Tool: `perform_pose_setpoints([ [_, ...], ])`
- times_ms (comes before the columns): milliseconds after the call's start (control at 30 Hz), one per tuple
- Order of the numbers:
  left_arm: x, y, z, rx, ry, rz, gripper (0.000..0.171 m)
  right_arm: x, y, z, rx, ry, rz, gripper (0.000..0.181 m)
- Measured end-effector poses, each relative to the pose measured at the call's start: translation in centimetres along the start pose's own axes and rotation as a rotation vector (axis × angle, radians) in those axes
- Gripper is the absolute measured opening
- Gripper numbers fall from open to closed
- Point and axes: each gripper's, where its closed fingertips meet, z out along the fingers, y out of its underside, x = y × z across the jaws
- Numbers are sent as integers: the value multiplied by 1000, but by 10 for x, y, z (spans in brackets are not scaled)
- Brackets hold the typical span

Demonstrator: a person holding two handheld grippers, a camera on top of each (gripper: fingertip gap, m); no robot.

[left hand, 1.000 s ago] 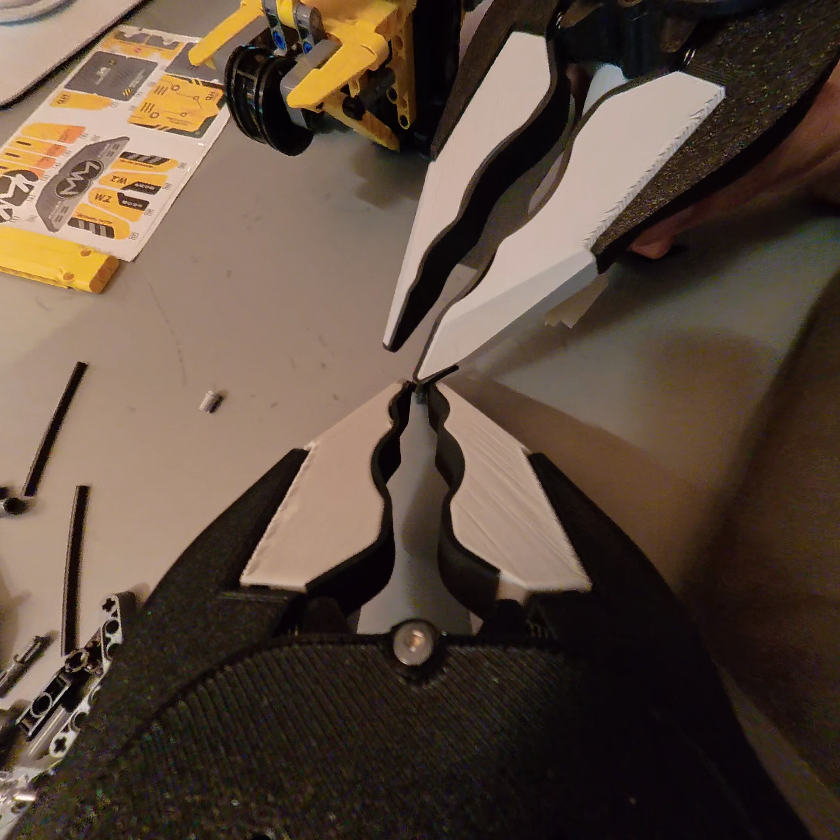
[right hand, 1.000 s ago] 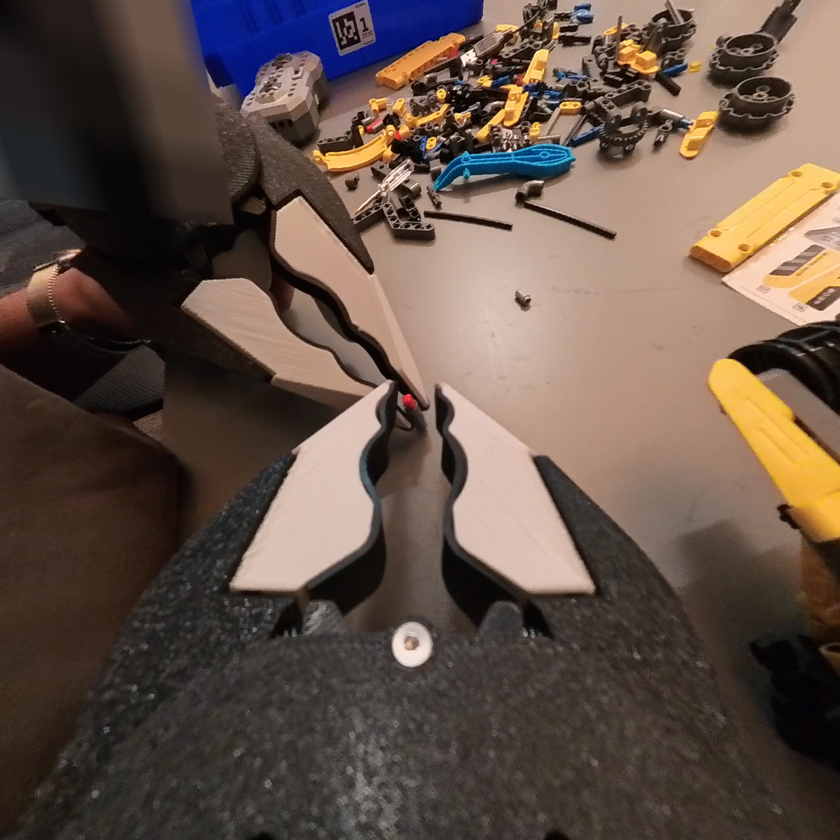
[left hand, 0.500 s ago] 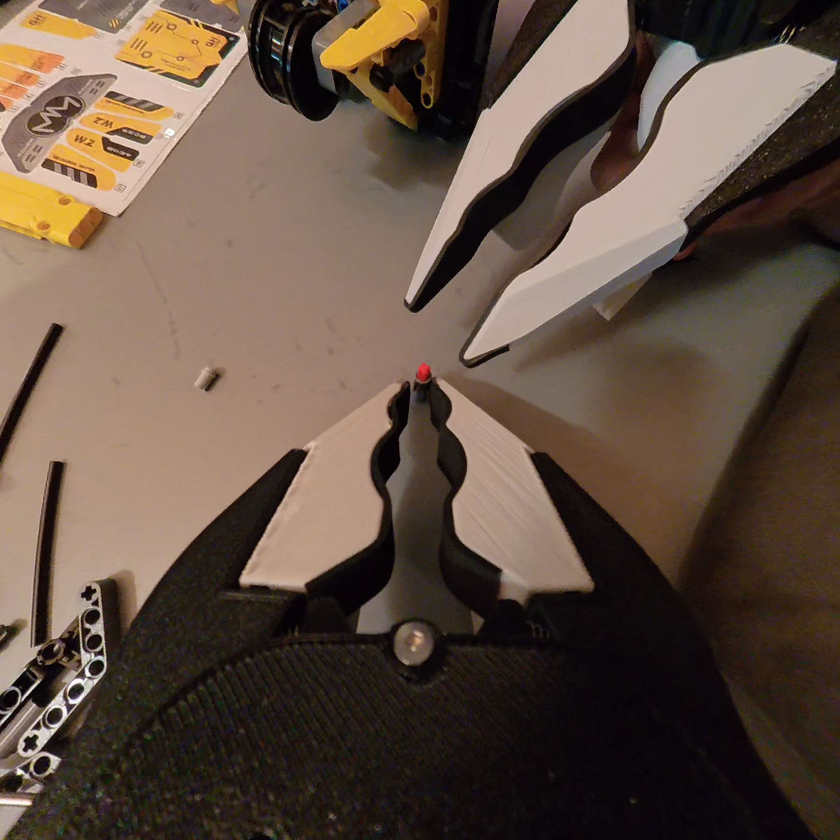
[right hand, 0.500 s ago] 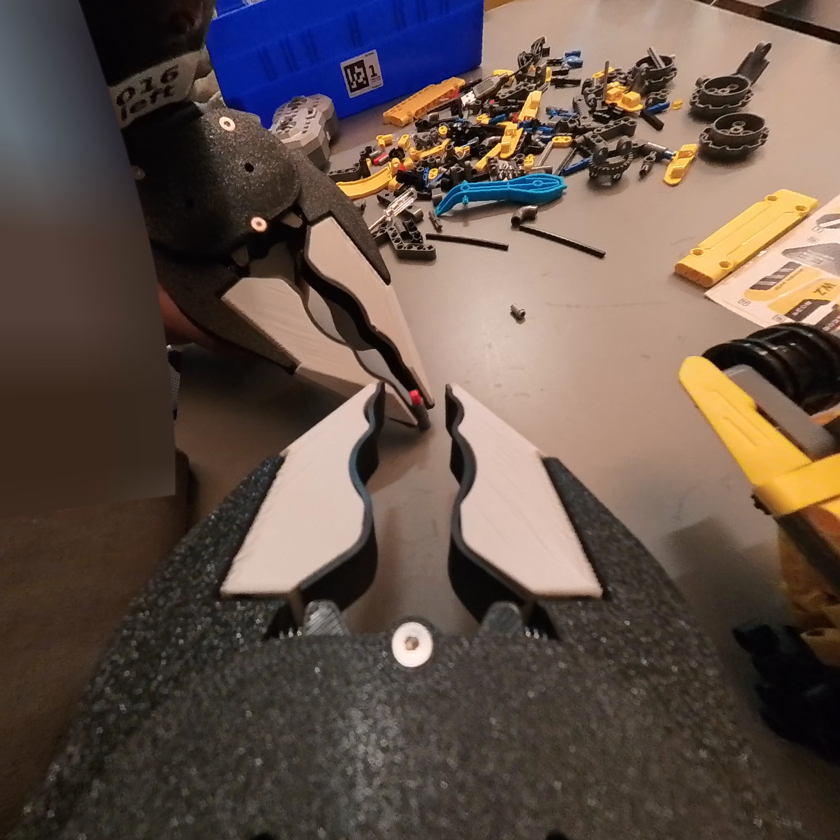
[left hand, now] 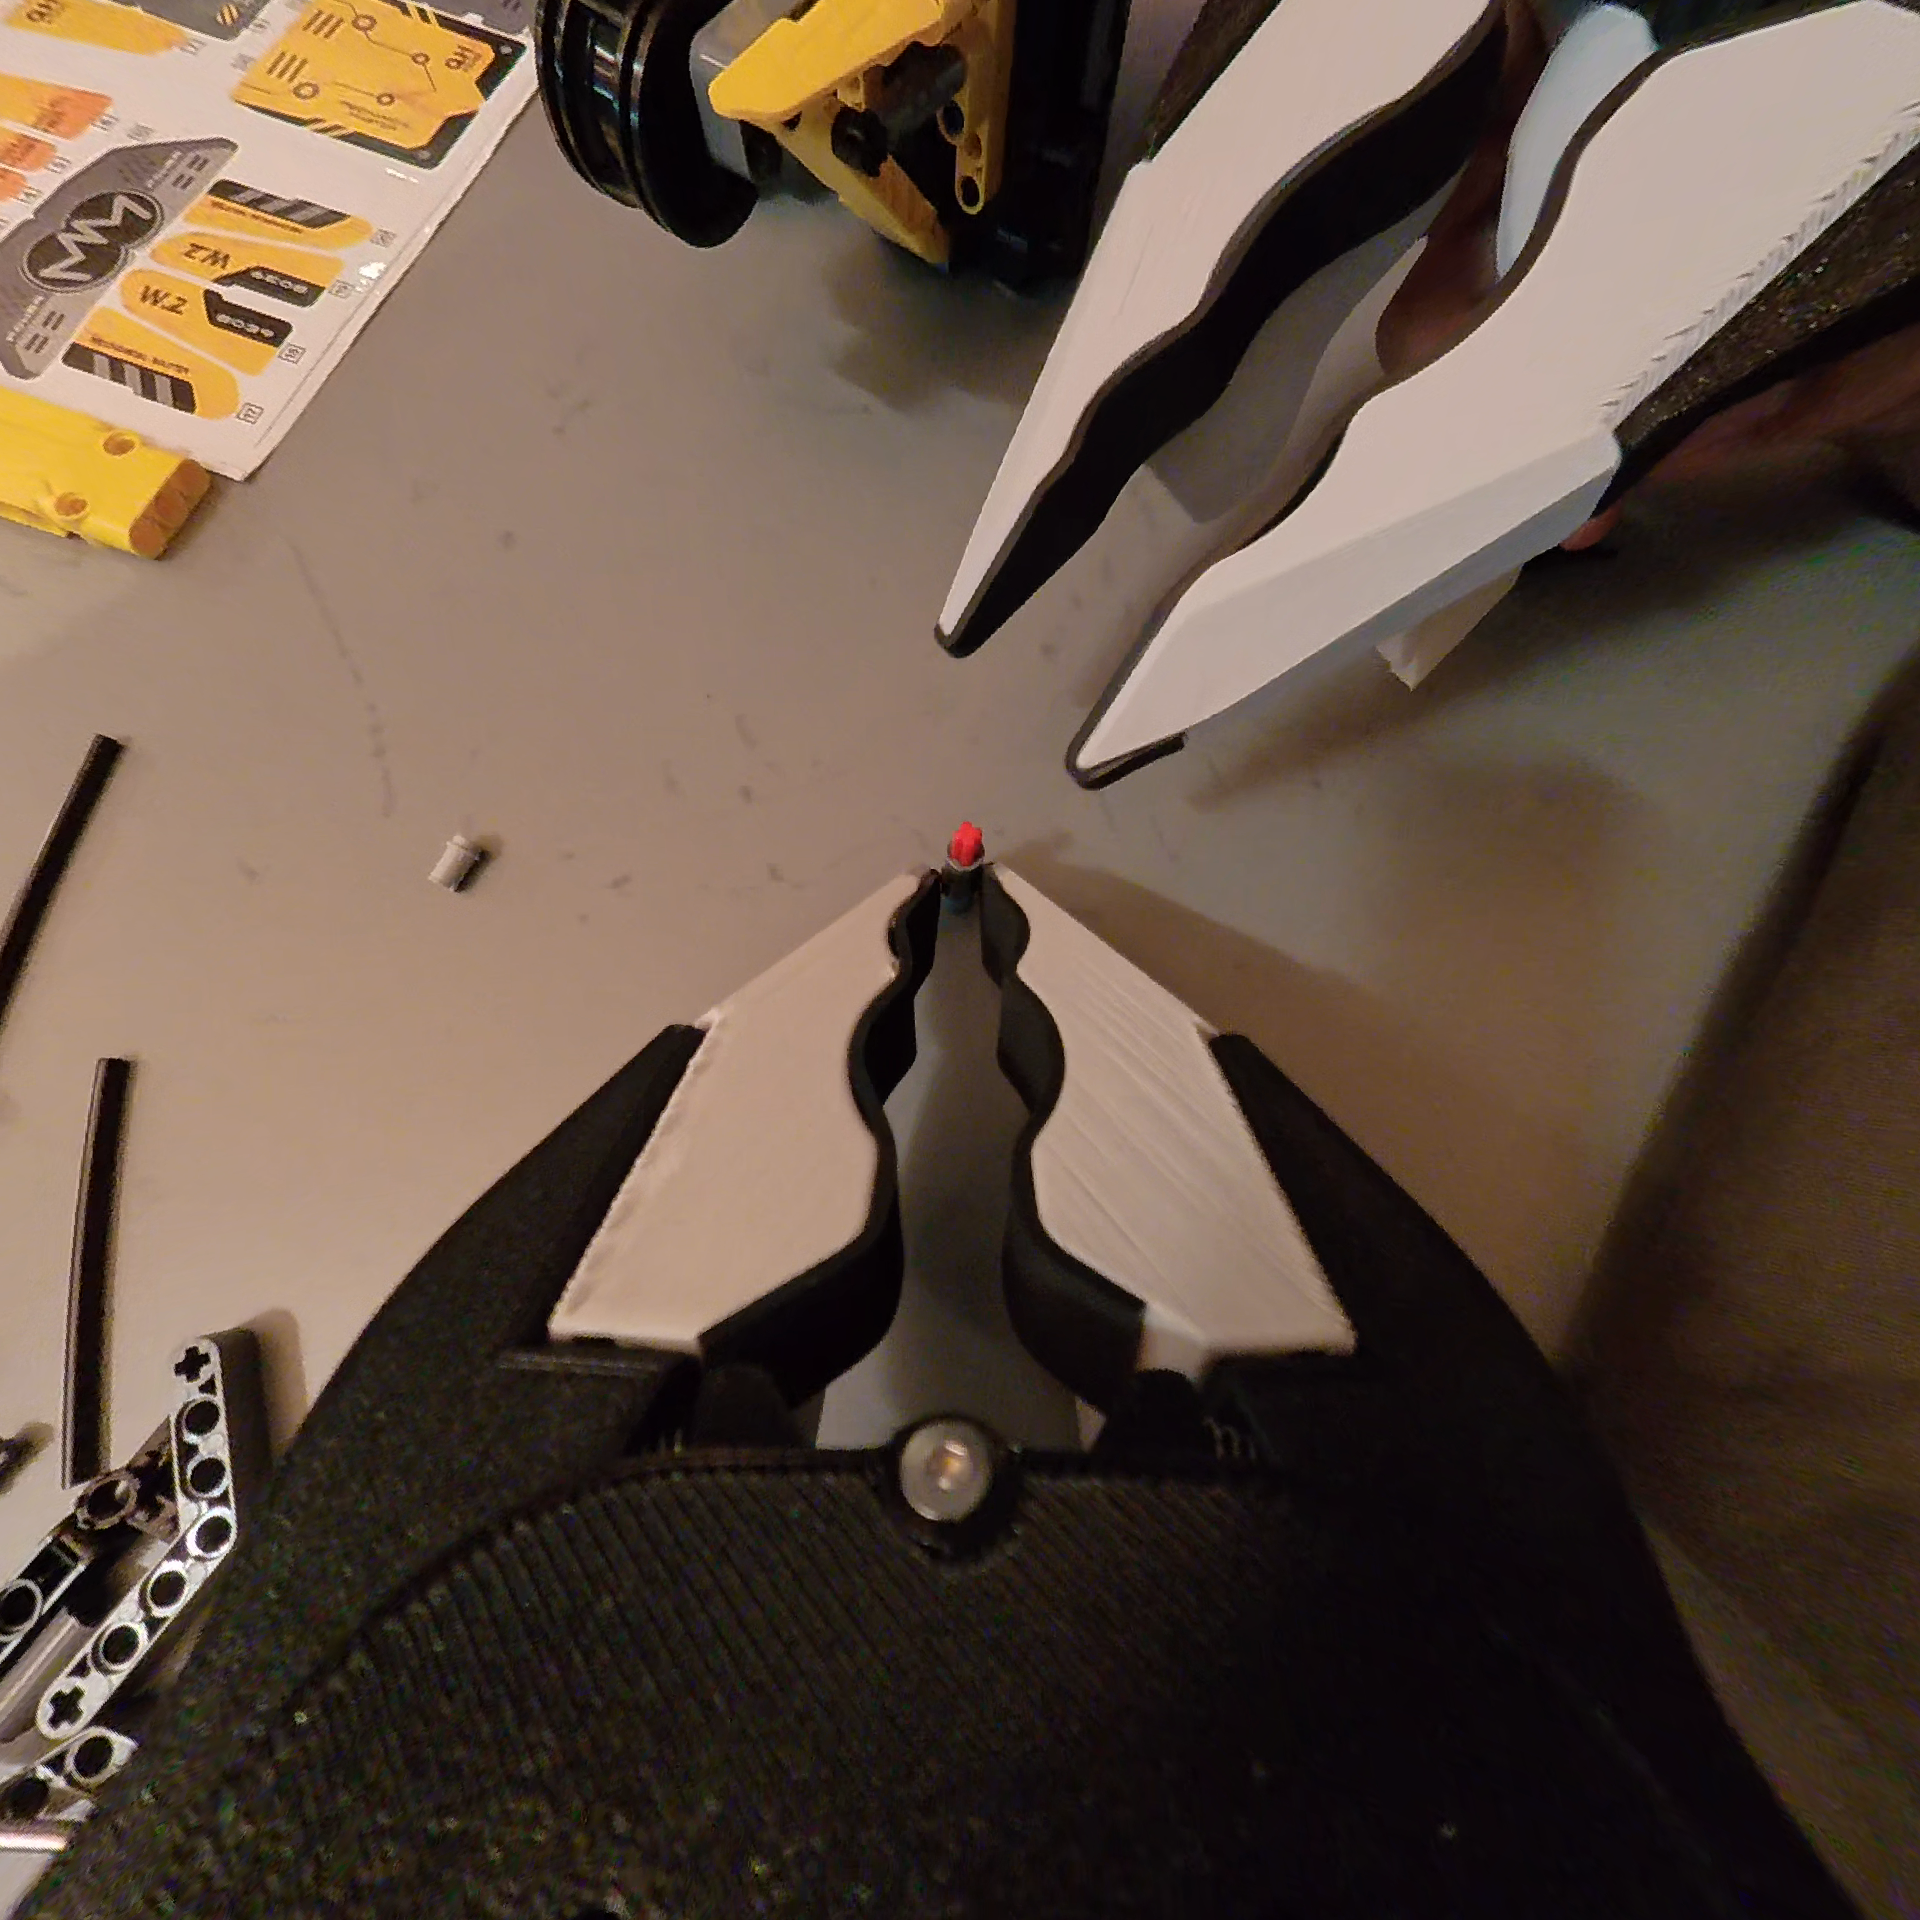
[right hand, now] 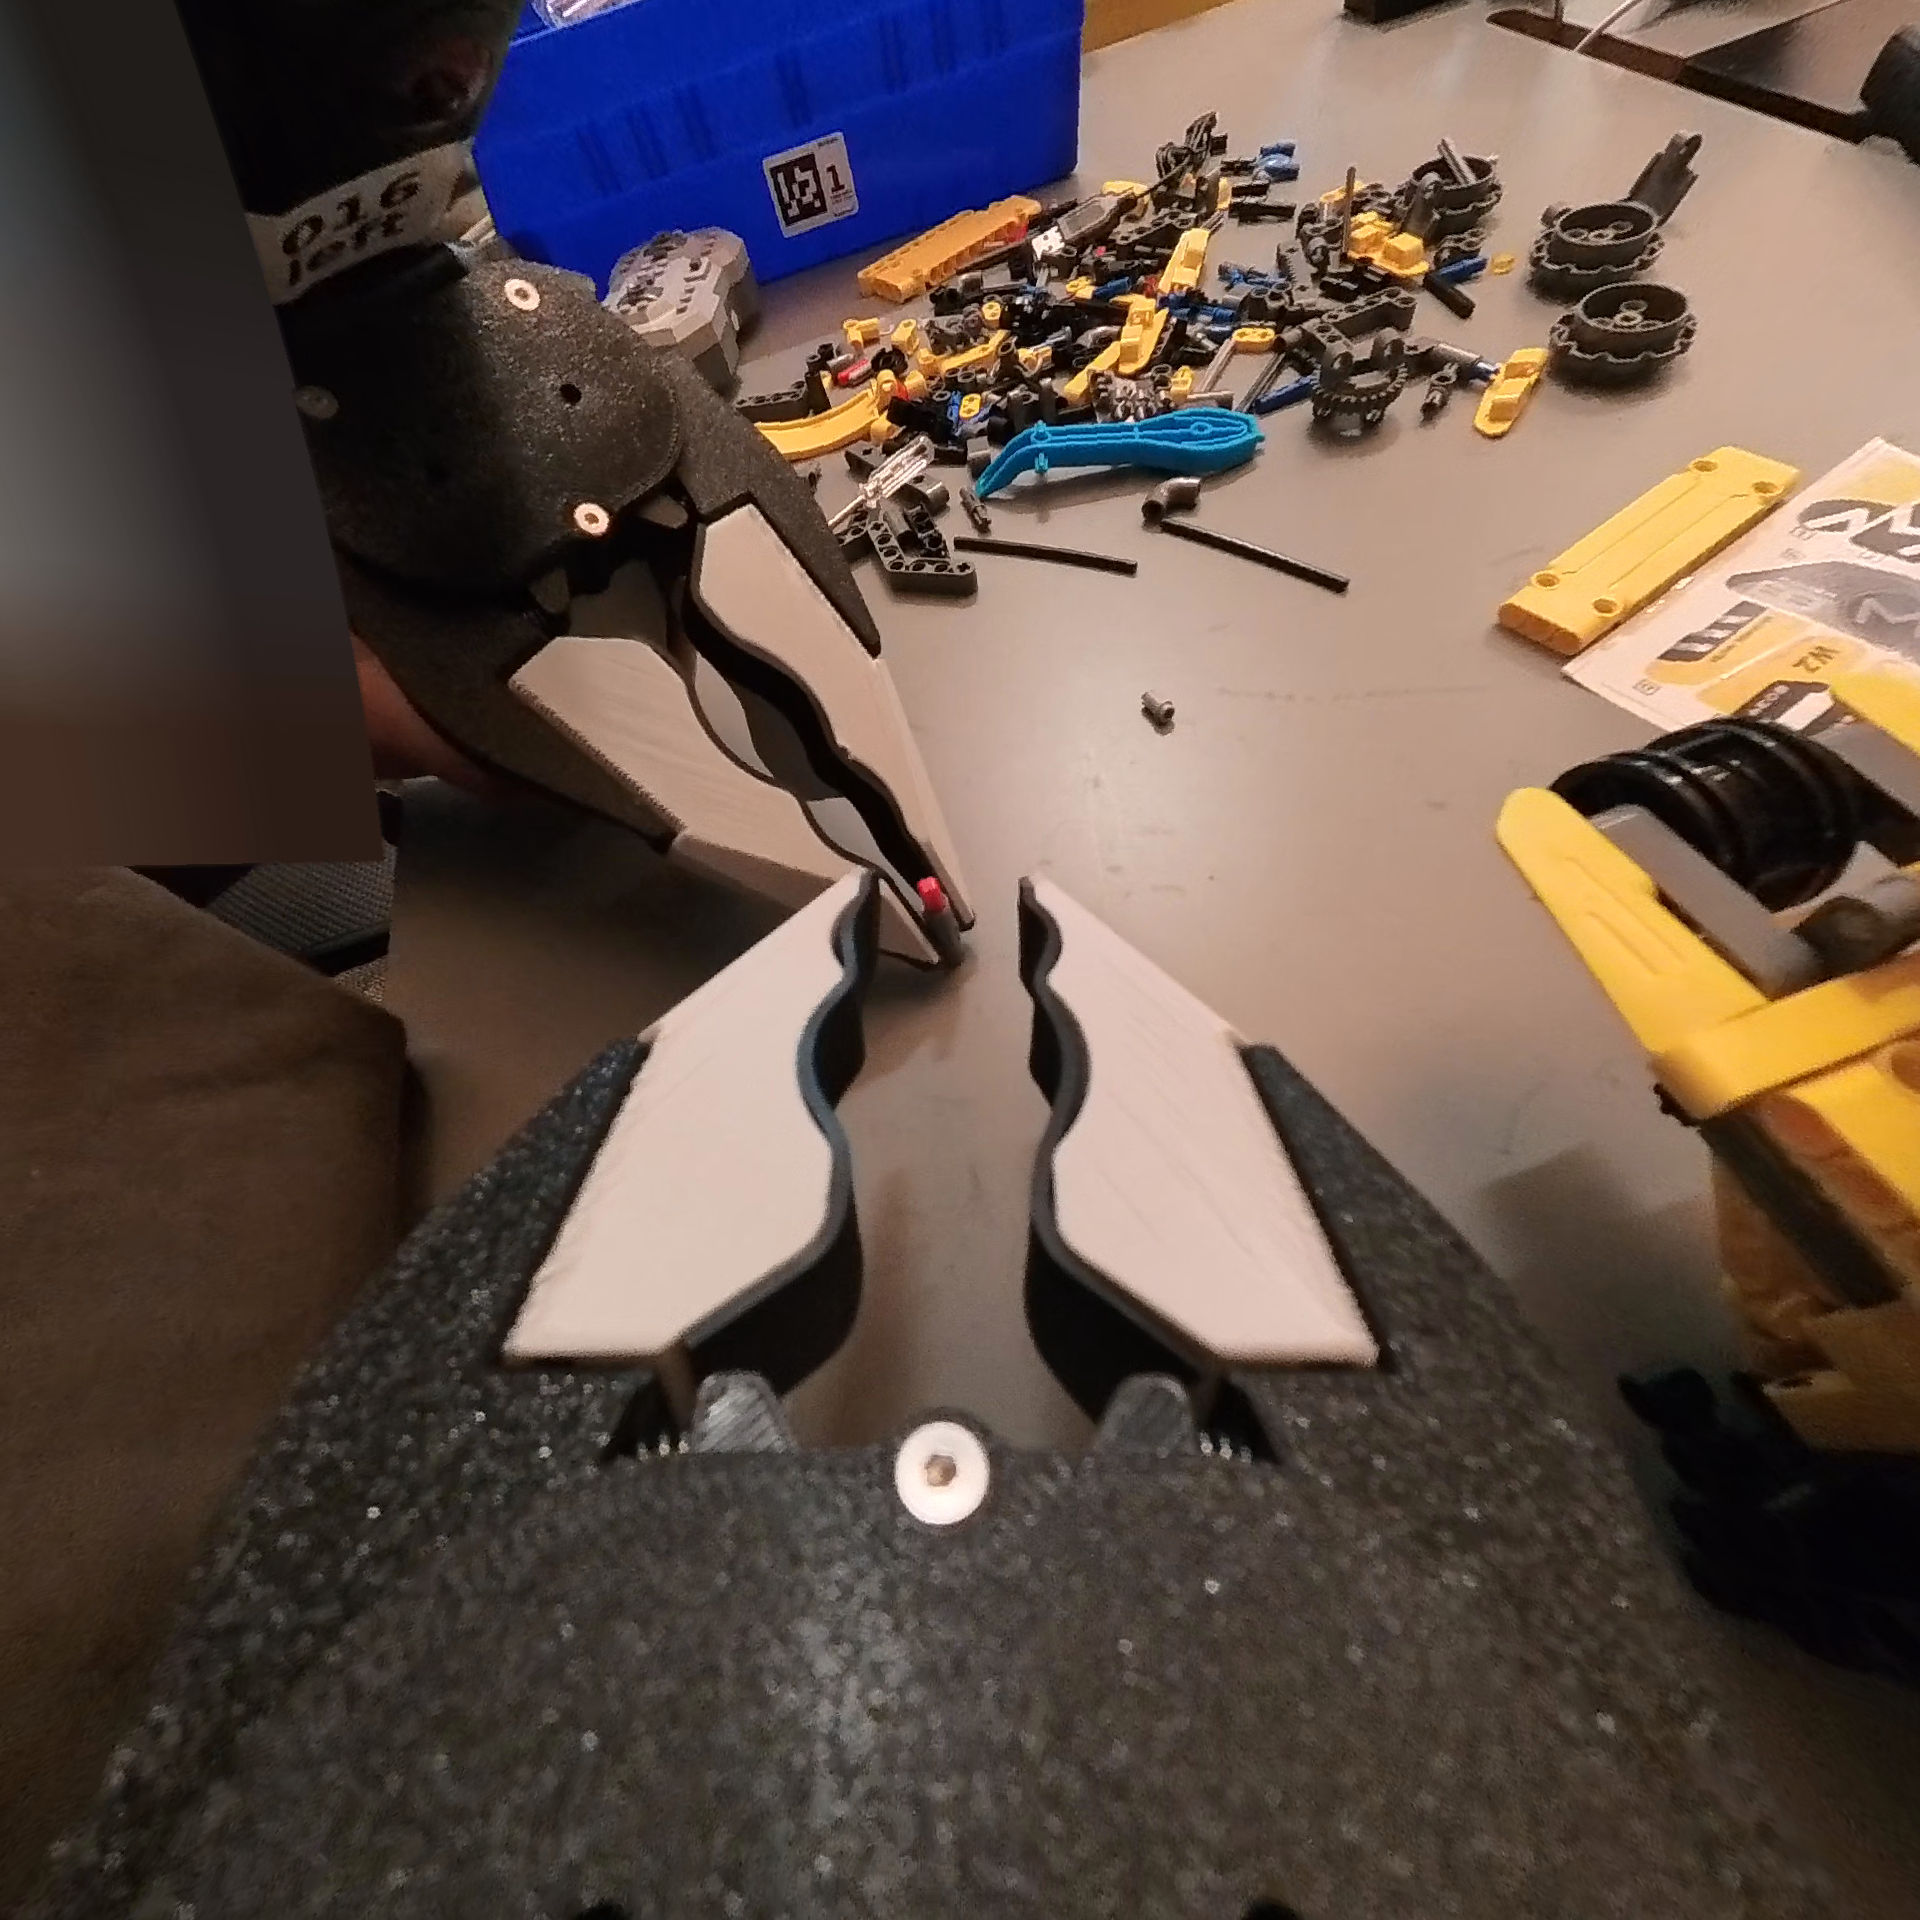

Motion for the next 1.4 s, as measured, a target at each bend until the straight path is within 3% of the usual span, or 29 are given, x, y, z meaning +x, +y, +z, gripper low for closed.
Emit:
perform_pose_setpoints([
  [200, 0, -1, -1, 7, 0, 2, 9, 1, 1, -3, 3, 16, -17, 26],
  [500, -8, 1, -20, 75, 18, -78, 29, 4, 0, -8, 18, 28, -20, 27],
  [733, -67, 12, -72, 76, -225, -89, 34, 6, 0, -8, 21, 36, -26, 27],
  [933, -131, 10, -137, 135, -518, -150, 20, 7, -1, -7, 24, 55, -47, 27],
  [1167, -164, 28, -182, 162, -689, -226, 0, 10, -8, -7, 59, 89, -70, 26],
  [1400, -195, 6, -238, 258, -830, -219, 0, 4, -26, -3, 98, 99, -108, 27],
])
